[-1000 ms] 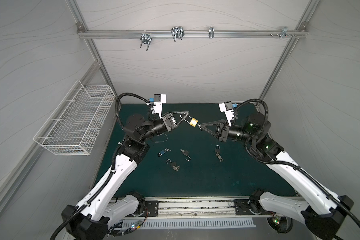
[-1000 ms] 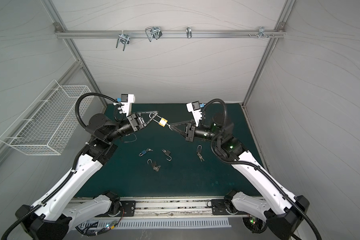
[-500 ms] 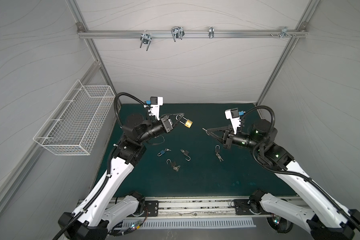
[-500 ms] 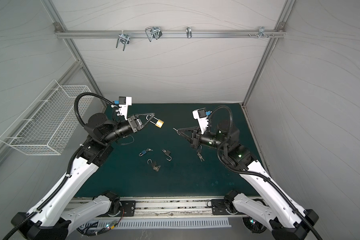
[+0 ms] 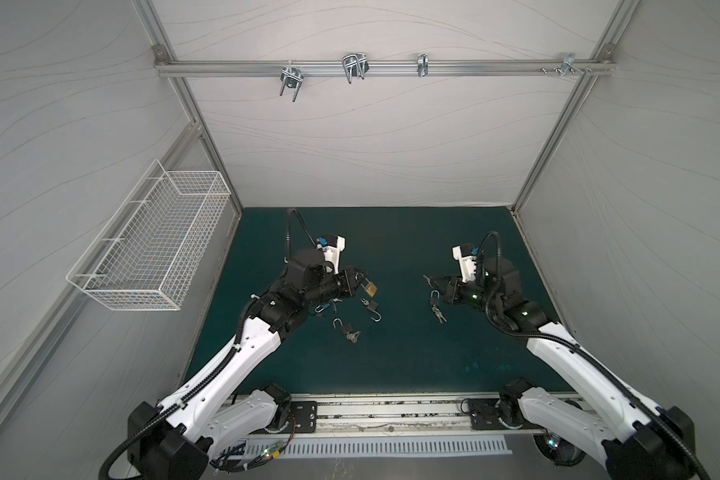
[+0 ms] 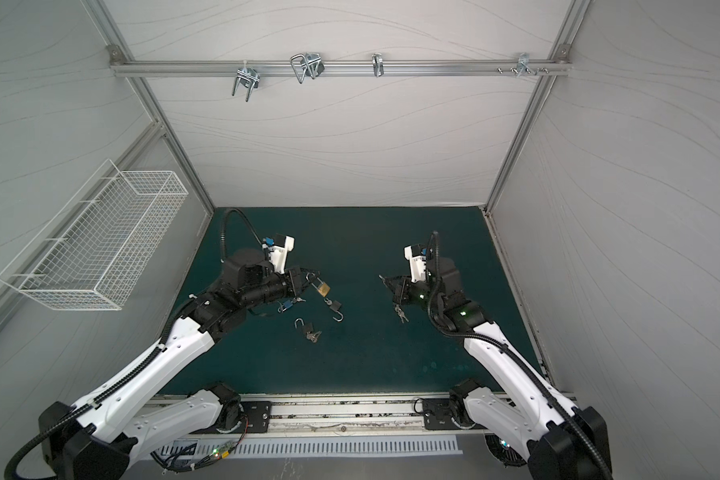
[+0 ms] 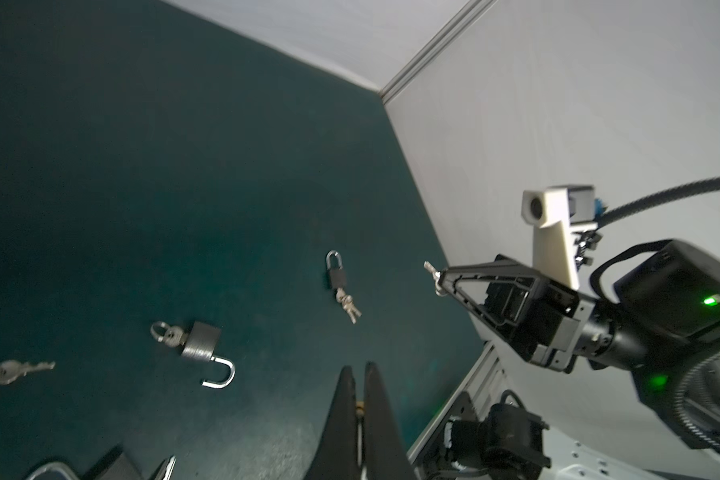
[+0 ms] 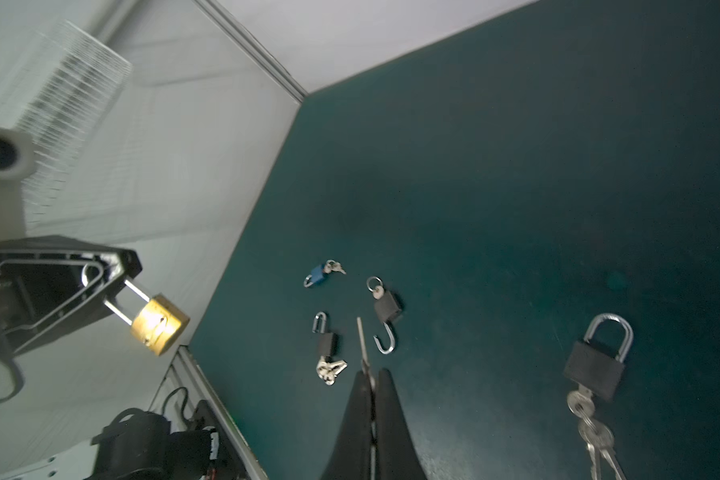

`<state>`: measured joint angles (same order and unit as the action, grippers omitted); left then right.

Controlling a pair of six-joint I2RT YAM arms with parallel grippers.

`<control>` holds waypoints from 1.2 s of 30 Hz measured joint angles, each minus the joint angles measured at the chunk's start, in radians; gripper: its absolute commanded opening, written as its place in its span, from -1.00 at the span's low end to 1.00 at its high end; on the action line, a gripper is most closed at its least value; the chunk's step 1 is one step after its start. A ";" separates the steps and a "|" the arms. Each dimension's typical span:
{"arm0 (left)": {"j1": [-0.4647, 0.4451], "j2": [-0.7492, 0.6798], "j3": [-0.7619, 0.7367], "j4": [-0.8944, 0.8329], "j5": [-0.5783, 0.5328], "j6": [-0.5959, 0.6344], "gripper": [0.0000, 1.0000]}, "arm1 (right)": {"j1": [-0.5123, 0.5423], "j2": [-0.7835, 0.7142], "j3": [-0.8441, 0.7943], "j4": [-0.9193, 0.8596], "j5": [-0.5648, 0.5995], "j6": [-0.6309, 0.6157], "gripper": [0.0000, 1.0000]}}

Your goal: Lock with the key

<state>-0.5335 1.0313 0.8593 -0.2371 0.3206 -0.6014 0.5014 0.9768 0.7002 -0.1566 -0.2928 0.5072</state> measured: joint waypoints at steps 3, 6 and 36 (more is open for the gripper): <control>-0.017 0.034 -0.061 0.003 -0.019 -0.003 -1.00 | 0.075 0.044 -0.033 -0.003 0.058 0.016 -1.00; -0.017 0.064 -0.096 0.011 -0.037 -0.005 -1.00 | 0.148 0.083 -0.088 -0.003 0.121 0.036 -1.00; -0.017 0.118 -0.098 0.082 0.004 -0.042 -1.00 | 0.047 0.414 -0.166 0.176 0.124 0.141 -1.00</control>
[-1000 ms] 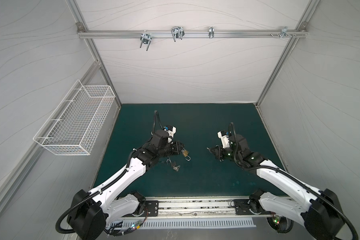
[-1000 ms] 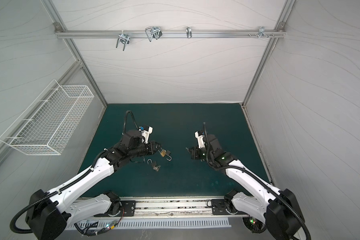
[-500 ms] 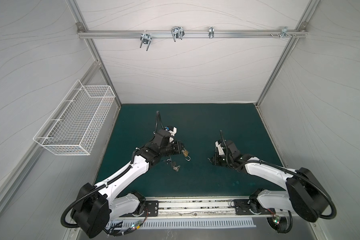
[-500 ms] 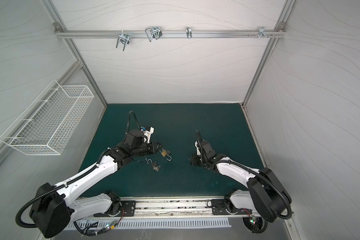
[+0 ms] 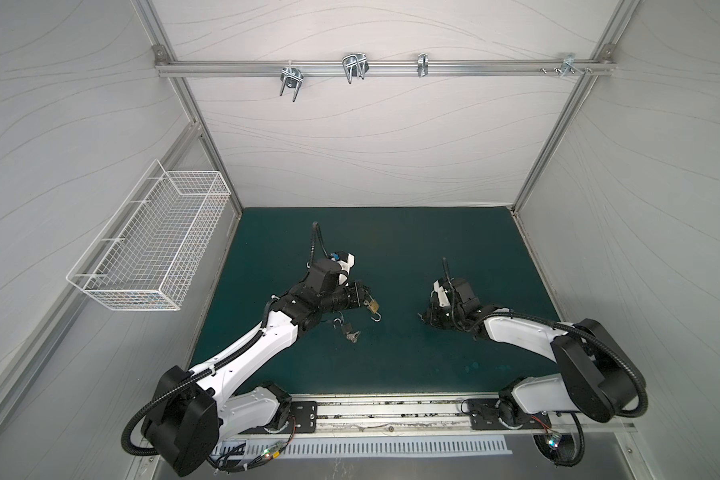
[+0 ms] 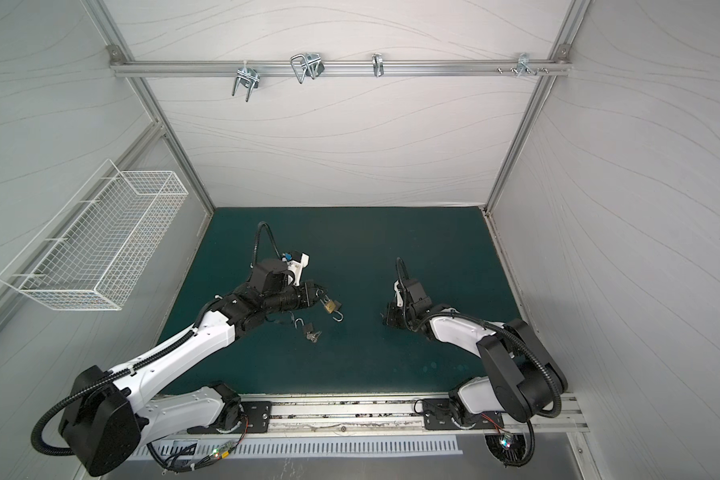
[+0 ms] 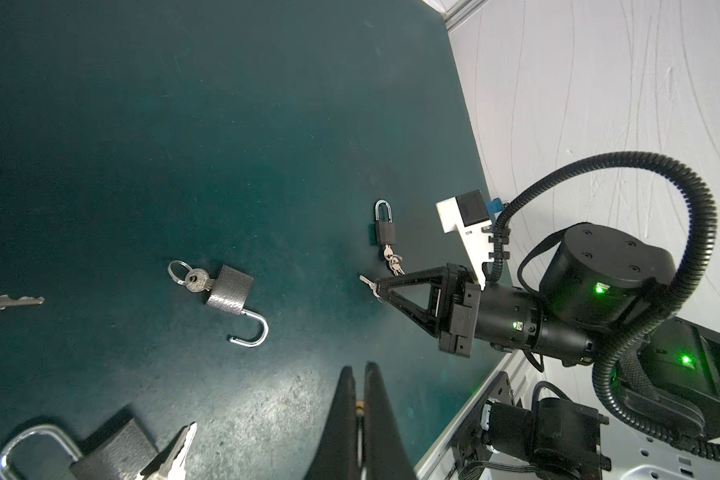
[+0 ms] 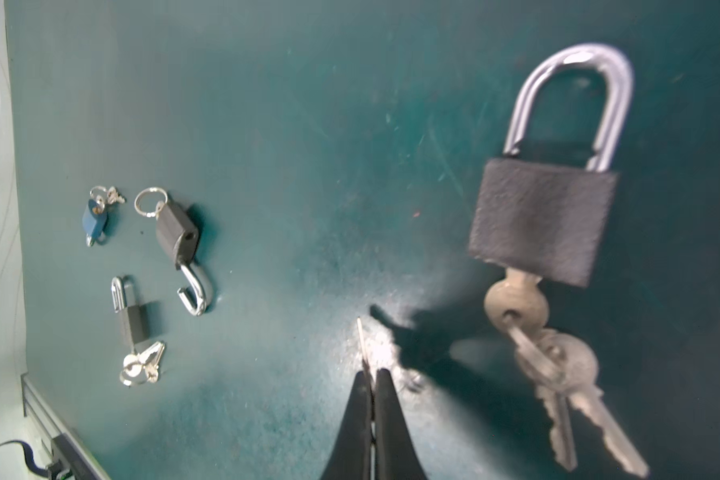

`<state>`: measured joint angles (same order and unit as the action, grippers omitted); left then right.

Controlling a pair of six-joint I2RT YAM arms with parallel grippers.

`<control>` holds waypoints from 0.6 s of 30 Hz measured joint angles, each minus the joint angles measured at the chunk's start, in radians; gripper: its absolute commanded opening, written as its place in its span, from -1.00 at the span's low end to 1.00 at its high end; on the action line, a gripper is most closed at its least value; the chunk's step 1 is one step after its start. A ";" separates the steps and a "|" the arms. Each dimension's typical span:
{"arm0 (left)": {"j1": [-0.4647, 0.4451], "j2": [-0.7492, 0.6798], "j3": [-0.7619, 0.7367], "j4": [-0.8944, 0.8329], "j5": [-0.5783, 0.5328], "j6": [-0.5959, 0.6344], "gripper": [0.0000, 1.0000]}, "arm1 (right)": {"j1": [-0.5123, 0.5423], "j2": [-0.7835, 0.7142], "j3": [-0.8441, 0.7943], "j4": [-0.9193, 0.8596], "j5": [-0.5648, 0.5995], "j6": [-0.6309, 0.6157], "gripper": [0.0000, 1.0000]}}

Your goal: Lock with the key

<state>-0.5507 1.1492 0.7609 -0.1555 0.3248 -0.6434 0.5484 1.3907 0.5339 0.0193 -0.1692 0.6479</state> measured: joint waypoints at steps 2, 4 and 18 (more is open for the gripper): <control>0.000 0.004 0.000 0.001 0.003 0.000 -1.00 | -0.019 0.007 0.000 0.018 -0.002 -0.001 -1.00; 0.000 0.011 0.000 0.003 0.006 -0.002 -1.00 | -0.031 0.016 0.000 0.034 -0.007 -0.001 -1.00; 0.000 0.016 0.000 0.006 0.012 -0.019 -1.00 | -0.038 0.036 0.003 0.016 0.004 0.000 -0.42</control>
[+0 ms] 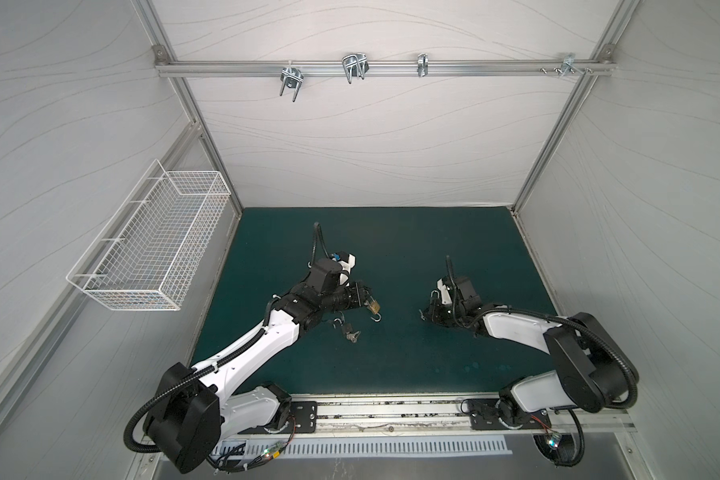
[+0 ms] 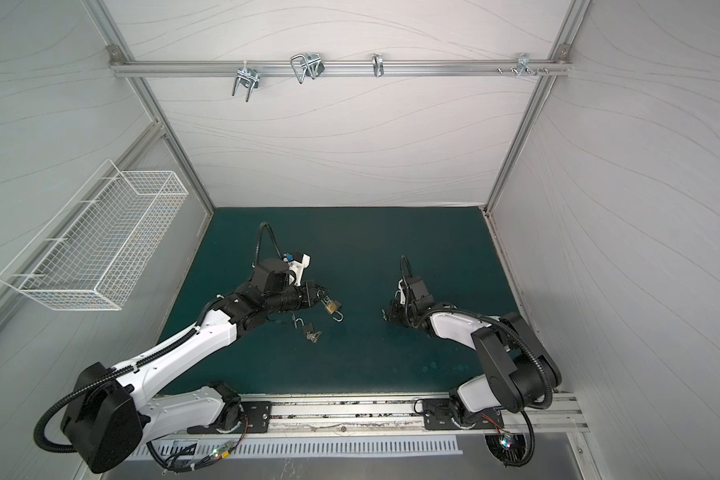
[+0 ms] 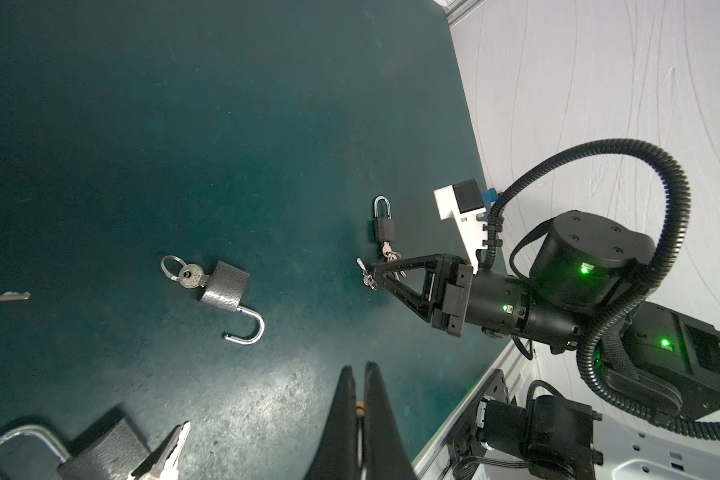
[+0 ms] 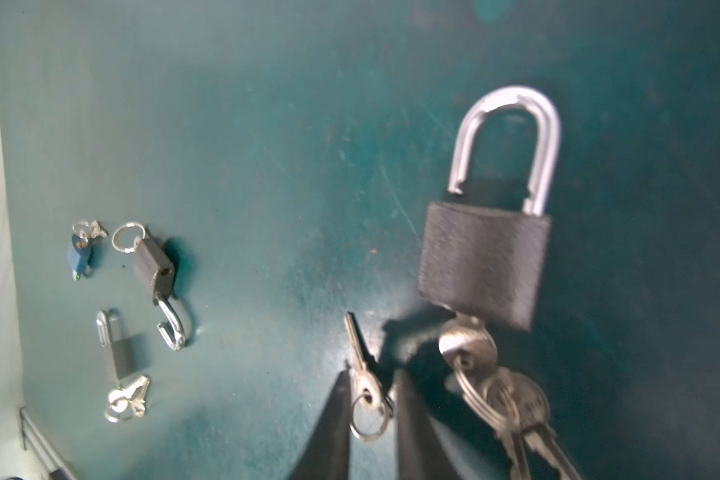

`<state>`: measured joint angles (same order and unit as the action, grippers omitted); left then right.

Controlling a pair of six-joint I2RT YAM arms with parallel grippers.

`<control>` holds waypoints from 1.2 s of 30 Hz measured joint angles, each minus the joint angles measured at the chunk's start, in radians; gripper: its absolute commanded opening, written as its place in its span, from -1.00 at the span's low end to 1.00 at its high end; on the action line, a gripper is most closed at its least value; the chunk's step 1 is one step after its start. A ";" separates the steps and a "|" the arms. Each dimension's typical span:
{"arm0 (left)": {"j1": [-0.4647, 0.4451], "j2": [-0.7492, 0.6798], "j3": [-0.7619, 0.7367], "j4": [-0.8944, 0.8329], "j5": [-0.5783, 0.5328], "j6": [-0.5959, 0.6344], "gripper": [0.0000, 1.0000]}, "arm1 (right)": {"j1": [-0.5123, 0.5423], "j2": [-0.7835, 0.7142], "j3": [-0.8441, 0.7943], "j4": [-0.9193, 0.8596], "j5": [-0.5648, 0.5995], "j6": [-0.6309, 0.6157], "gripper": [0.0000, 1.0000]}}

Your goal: Lock with the key

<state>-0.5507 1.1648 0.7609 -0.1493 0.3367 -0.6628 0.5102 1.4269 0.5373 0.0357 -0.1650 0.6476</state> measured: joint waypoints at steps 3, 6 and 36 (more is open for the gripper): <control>0.000 0.000 0.000 0.002 0.000 -0.011 -1.00 | 0.000 -0.064 0.000 -0.046 0.019 -0.009 -0.33; 0.008 0.002 0.002 0.011 0.015 -0.033 -1.00 | 0.006 -0.171 0.007 -0.116 0.061 -0.038 -0.27; -0.072 0.154 0.179 0.141 0.190 -0.182 -1.00 | 0.402 -0.362 0.452 -0.483 0.126 -0.680 0.25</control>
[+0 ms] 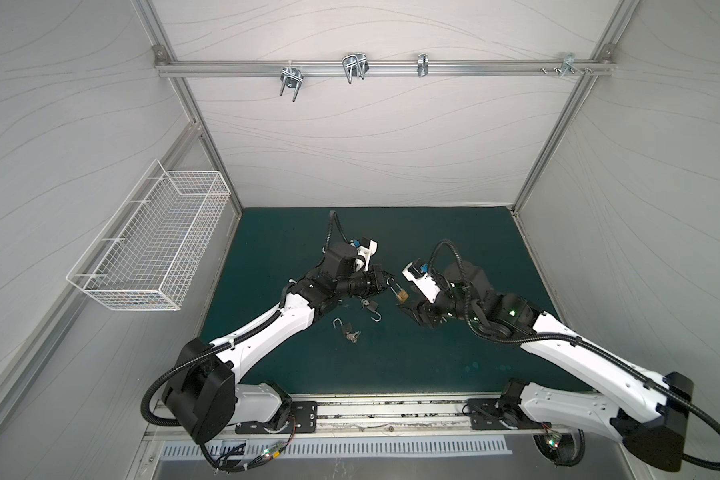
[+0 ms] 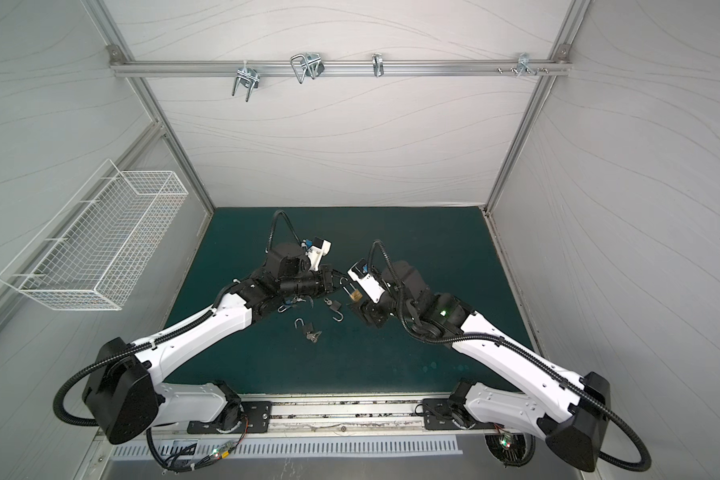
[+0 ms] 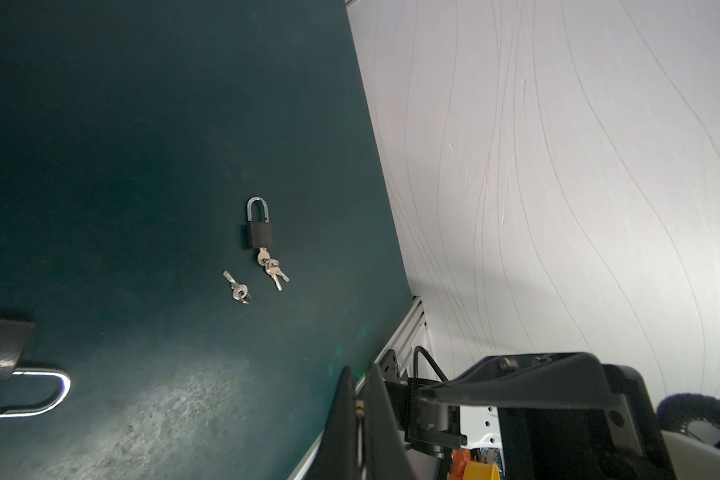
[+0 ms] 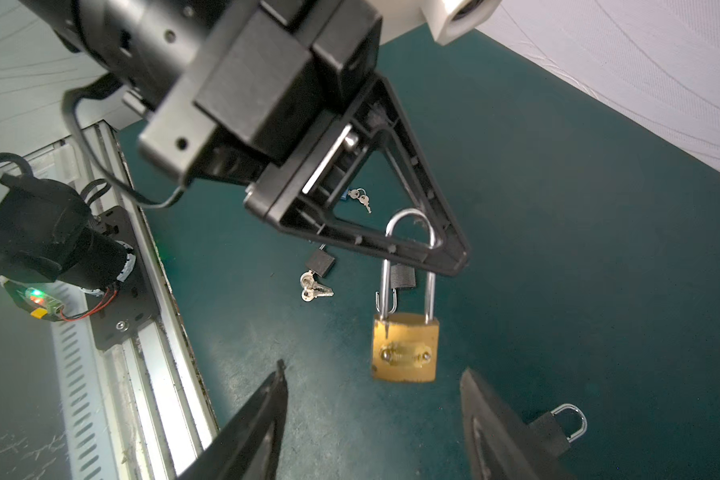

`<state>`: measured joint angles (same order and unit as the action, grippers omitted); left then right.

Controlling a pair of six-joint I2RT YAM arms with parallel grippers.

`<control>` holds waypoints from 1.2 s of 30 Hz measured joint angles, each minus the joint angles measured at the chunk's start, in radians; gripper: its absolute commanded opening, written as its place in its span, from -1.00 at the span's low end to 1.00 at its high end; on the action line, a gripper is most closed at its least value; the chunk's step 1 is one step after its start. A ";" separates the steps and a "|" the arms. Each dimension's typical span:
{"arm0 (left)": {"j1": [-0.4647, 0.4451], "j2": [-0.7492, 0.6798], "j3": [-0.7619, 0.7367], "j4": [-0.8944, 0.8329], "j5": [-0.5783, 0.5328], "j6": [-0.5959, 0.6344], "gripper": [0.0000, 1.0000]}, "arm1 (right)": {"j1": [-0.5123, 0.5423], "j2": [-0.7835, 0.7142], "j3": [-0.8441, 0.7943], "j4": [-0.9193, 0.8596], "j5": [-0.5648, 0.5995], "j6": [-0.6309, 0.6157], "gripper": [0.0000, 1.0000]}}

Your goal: Lock with the key

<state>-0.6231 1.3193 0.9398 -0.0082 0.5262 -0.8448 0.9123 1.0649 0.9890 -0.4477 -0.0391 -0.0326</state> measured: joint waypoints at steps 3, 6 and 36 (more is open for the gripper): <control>-0.005 0.010 0.012 0.010 0.010 0.002 -1.00 | 0.000 0.031 0.025 -0.024 0.008 0.006 0.21; -0.005 0.013 0.013 0.014 0.015 0.003 -1.00 | 0.000 0.055 0.043 -0.047 0.014 0.018 0.17; -0.017 0.014 0.027 0.013 0.060 0.023 -1.00 | -0.088 0.099 0.055 -0.066 -0.125 0.066 -0.53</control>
<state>-0.6399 1.3334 0.9672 0.0051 0.5858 -0.8219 0.8242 1.1641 1.0435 -0.5133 -0.1642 0.0334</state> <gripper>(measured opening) 0.057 0.329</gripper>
